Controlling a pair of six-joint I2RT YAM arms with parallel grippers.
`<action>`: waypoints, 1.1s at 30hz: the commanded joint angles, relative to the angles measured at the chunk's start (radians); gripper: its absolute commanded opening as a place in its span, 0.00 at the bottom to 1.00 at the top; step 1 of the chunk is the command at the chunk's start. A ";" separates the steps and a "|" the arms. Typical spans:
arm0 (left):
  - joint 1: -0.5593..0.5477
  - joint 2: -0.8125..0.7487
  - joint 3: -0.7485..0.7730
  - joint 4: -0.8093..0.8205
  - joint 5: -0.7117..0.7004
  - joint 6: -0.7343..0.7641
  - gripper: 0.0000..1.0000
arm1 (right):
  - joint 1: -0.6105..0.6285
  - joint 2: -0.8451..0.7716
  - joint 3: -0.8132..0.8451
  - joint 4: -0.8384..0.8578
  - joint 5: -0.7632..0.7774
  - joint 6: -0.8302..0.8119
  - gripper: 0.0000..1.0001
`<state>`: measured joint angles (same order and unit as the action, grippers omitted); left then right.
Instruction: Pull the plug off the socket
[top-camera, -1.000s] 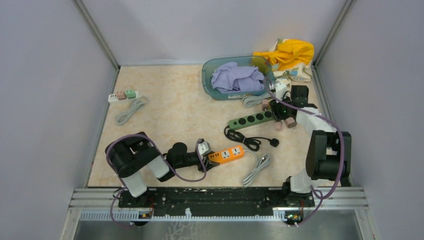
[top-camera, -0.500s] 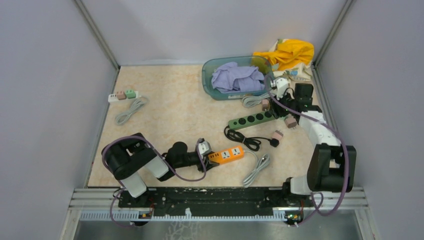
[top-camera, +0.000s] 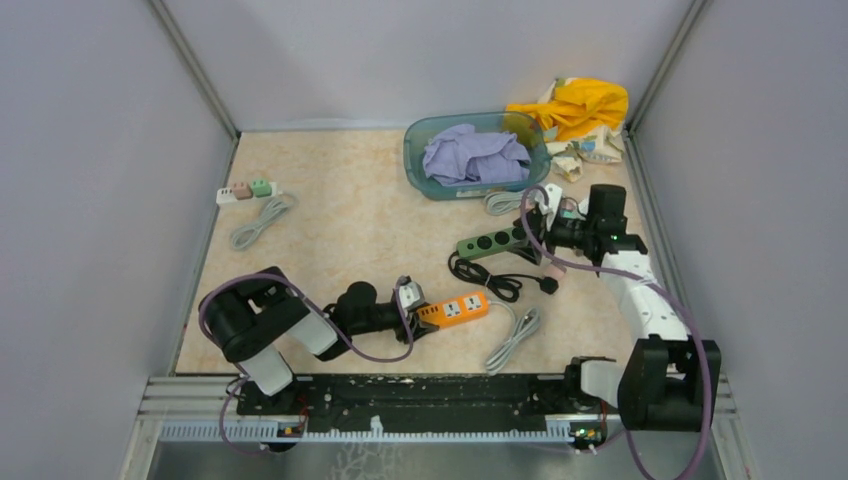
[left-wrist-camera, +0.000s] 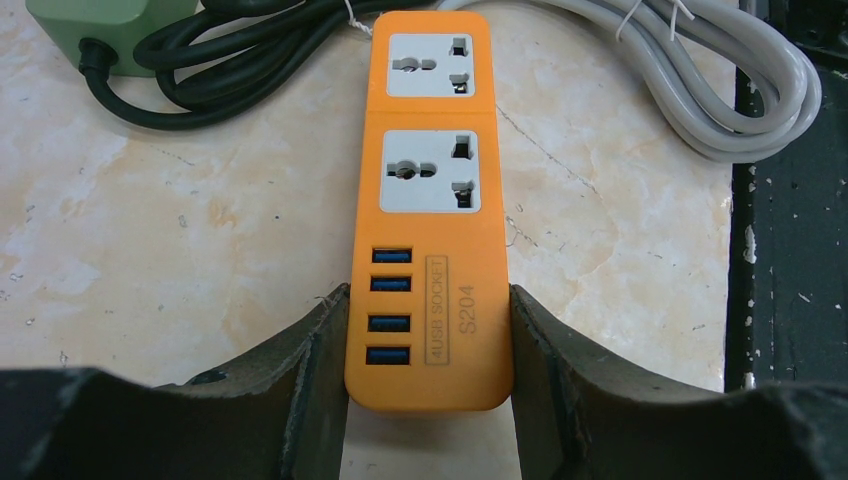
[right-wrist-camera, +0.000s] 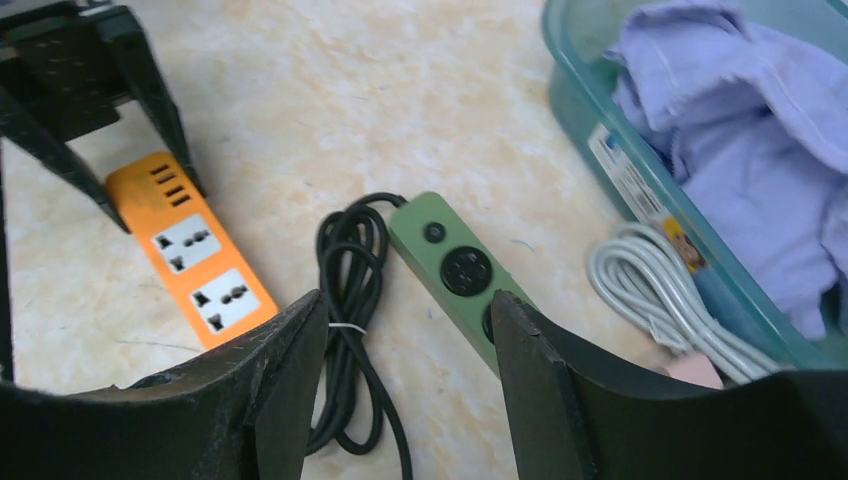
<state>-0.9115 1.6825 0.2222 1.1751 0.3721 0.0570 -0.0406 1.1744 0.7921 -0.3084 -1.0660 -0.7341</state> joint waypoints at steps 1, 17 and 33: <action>0.002 -0.029 0.017 -0.031 0.048 0.025 0.00 | 0.050 -0.021 0.008 -0.045 -0.156 -0.140 0.61; 0.002 -0.234 0.023 -0.240 0.035 0.130 0.00 | 0.093 0.011 0.026 -0.116 -0.144 -0.210 0.61; 0.045 -0.470 0.021 -0.434 -0.117 0.140 0.00 | 0.093 0.006 0.030 -0.124 -0.146 -0.219 0.61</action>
<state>-0.8993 1.2686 0.2241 0.7616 0.3126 0.2031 0.0433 1.1851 0.7910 -0.4442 -1.1614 -0.9237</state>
